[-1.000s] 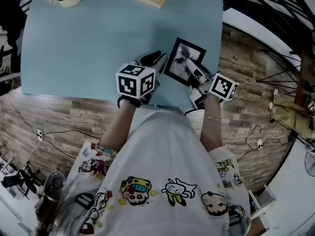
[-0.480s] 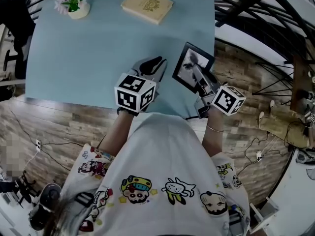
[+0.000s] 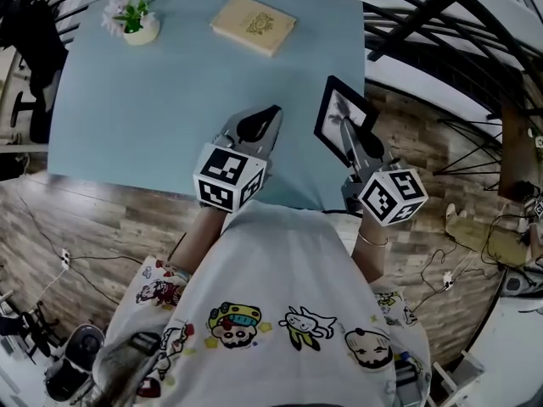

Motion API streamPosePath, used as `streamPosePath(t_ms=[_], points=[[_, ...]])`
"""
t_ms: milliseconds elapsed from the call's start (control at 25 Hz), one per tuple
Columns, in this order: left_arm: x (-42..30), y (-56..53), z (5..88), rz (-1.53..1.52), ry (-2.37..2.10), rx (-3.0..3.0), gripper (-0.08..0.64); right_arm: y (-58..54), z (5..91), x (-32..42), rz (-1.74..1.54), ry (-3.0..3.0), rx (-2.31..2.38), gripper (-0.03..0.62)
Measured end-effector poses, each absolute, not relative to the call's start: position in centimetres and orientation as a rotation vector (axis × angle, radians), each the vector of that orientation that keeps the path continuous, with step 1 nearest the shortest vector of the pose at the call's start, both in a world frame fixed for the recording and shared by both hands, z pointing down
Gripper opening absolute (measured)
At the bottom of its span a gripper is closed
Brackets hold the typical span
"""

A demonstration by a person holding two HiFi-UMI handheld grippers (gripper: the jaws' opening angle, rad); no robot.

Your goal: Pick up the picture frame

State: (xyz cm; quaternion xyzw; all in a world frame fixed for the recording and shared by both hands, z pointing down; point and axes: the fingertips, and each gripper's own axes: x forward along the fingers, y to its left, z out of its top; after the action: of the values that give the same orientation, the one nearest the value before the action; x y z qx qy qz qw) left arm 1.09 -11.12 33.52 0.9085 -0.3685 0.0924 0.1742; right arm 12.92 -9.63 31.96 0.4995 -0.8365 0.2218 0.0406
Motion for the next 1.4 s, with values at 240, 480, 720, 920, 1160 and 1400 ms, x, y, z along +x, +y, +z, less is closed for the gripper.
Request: streamPosePath(t_ms=[240, 480, 720, 920, 1160, 1400], points=[[0.3, -10.7, 32.7, 0.293, -1.112, 2.631, 0.000, -9.0, 30.6, 12.8, 0.473, -2.539, 1.577, 0.023], [-0.6, -10.2, 32.7, 0.286, -1.166, 2.650, -0.002, -8.5, 30.6, 13.4, 0.297, -2.473, 1.645, 0.021], [-2.0, -9.8, 32.7, 0.302, -1.244, 2.672, -0.002, -7.8, 30.7, 13.7, 0.169, -2.410, 1.681, 0.021], [-2.8, -9.3, 33.4, 0.340, -1.264, 2.664, -0.002, -7.2, 31.2, 13.9, 0.165, -2.398, 1.674, 0.022], [-3.2, -9.1, 33.7, 0.348, -1.271, 2.649, -0.002, -6.8, 32.0, 13.9, 0.211, -2.393, 1.667, 0.023], [-3.1, -9.4, 33.6, 0.340, -1.277, 2.644, -0.002, -7.0, 31.5, 13.9, 0.205, -2.403, 1.675, 0.023]])
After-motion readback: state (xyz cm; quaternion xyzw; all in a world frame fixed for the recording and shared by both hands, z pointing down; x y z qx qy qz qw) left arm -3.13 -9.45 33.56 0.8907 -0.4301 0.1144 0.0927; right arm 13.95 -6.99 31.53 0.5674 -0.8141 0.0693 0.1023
